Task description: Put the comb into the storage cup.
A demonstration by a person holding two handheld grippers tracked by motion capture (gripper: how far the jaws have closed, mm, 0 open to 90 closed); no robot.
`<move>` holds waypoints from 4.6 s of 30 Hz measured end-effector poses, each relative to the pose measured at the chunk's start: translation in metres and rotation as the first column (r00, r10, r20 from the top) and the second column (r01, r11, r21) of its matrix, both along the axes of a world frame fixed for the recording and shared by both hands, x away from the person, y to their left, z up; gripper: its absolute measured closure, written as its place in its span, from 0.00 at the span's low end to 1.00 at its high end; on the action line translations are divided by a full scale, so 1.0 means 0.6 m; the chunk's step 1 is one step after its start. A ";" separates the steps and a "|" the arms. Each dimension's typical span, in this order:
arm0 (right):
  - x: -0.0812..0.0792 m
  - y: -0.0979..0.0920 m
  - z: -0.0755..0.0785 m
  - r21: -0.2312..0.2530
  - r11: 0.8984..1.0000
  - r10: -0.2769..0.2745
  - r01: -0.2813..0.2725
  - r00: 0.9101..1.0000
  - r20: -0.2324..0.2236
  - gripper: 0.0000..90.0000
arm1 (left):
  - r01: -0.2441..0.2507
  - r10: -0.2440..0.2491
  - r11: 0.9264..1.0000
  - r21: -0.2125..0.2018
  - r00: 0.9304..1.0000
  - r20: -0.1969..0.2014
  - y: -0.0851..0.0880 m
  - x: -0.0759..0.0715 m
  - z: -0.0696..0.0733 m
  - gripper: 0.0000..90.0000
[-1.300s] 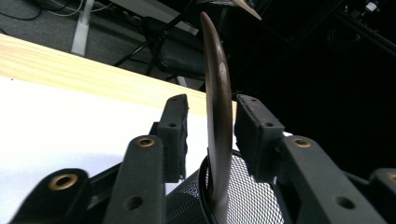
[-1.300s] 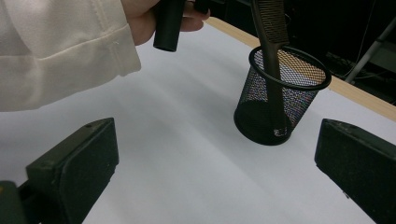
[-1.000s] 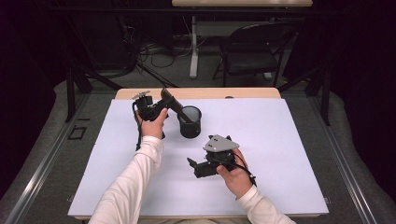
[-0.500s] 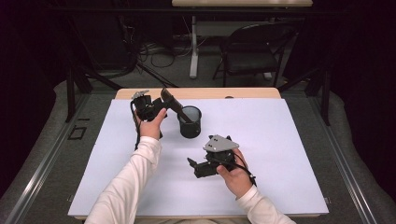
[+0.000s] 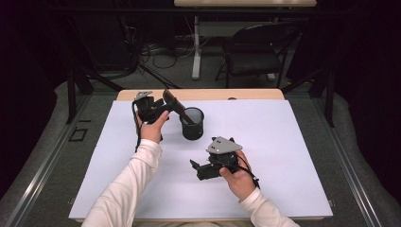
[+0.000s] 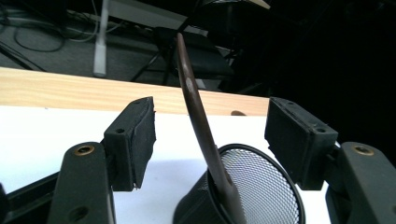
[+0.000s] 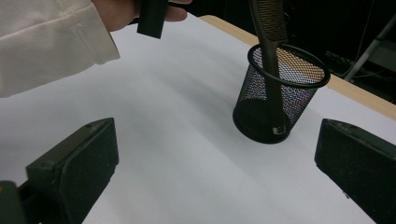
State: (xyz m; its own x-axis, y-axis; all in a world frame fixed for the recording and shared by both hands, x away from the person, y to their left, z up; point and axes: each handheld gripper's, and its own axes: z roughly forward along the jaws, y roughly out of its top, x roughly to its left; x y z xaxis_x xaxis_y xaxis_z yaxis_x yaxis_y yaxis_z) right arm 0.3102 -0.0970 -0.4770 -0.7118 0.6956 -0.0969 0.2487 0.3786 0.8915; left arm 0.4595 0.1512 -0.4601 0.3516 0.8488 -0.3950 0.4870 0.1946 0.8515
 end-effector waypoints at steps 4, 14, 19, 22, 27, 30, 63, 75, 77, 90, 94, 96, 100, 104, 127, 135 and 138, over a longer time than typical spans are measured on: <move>0.000 0.000 0.000 -0.002 1.000 0.000 0.000 1.000 0.000 0.00 | -0.005 0.005 0.999 0.036 1.000 0.008 0.003 -0.002 0.003 0.37; 0.000 0.000 0.000 -0.002 1.000 -0.001 0.001 1.000 0.002 0.00 | 0.004 -0.003 0.996 0.090 1.000 -0.009 0.010 -0.008 0.010 0.32; -0.001 0.000 0.000 0.000 1.000 -0.004 0.004 1.000 0.002 0.00 | 0.015 -0.014 0.996 0.092 1.000 -0.019 0.014 -0.010 0.010 0.28; -0.001 0.000 -0.001 -0.003 1.000 -0.005 0.005 1.000 0.001 0.00 | 0.025 -0.024 0.994 0.106 1.000 -0.013 0.014 -0.013 0.011 0.24; -0.001 -0.001 0.000 -0.001 1.000 -0.006 0.006 1.000 0.003 0.00 | 0.042 -0.041 0.994 0.104 0.999 -0.012 0.016 -0.018 0.013 0.22; -0.001 -0.001 0.000 -0.002 1.000 -0.006 0.006 1.000 0.002 0.00 | 0.050 -0.049 0.993 0.104 0.999 -0.014 0.018 -0.020 0.015 0.21; 0.000 -0.001 0.000 -0.003 1.000 -0.008 0.008 1.000 0.003 0.00 | 0.226 -0.222 0.963 0.147 0.974 -0.046 0.047 -0.074 0.039 0.12; 0.001 -0.004 0.002 -0.001 1.000 -0.013 0.013 1.000 0.003 0.00 | 0.340 -0.339 0.921 0.192 0.940 -0.038 0.054 -0.106 0.046 0.03; 0.001 -0.004 0.003 0.001 1.000 -0.012 0.012 1.000 0.003 0.00 | 0.357 -0.356 0.913 0.196 0.934 -0.040 0.054 -0.112 0.047 0.03; 0.003 -0.016 0.014 0.019 1.000 -0.023 0.023 1.000 0.014 0.00 | 0.439 -0.445 0.877 0.194 0.896 -0.016 0.062 -0.150 0.053 0.00; 0.004 -0.020 0.017 0.024 0.999 -0.021 0.021 1.000 0.009 0.00 | 0.455 -0.462 0.870 0.190 0.887 -0.008 0.069 -0.162 0.053 0.00; 0.005 -0.021 0.018 0.024 0.999 -0.022 0.021 1.000 0.010 0.00 | 0.464 -0.472 0.866 0.187 0.882 -0.006 0.072 -0.169 0.053 0.00; 0.005 -0.024 0.023 0.024 1.000 -0.018 0.017 1.000 0.006 0.00 | 0.479 -0.488 0.854 0.203 0.873 -0.009 0.076 -0.182 0.053 0.00; 0.004 -0.028 0.030 0.029 0.999 -0.014 0.014 1.000 0.005 0.00 | 0.486 -0.498 0.844 0.227 0.867 -0.008 0.081 -0.195 0.054 0.00; -0.025 -0.103 0.029 0.000 0.996 -0.090 0.090 0.996 -0.001 0.00 | 0.435 -0.449 0.874 0.217 0.893 0.015 0.139 -0.251 0.012 0.00; -0.034 -0.136 0.018 0.010 0.989 -0.146 0.146 0.989 -0.002 0.00 | 0.399 -0.413 0.895 0.199 0.910 0.032 0.161 -0.266 -0.009 0.00; -0.036 -0.148 0.013 0.006 0.986 -0.165 0.166 0.986 -0.008 0.00 | 0.384 -0.398 0.901 0.200 0.917 0.033 0.168 -0.269 -0.017 0.00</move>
State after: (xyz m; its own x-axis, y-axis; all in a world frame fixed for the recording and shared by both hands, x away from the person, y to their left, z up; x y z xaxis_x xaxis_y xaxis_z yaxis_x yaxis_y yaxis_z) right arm 0.2886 -0.1859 -0.4690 -0.5875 0.8046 -0.0865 0.3143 0.3254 0.8918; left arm 0.2978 0.2517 -0.4706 0.6915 0.6926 -0.2053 0.4281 -0.1639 0.8888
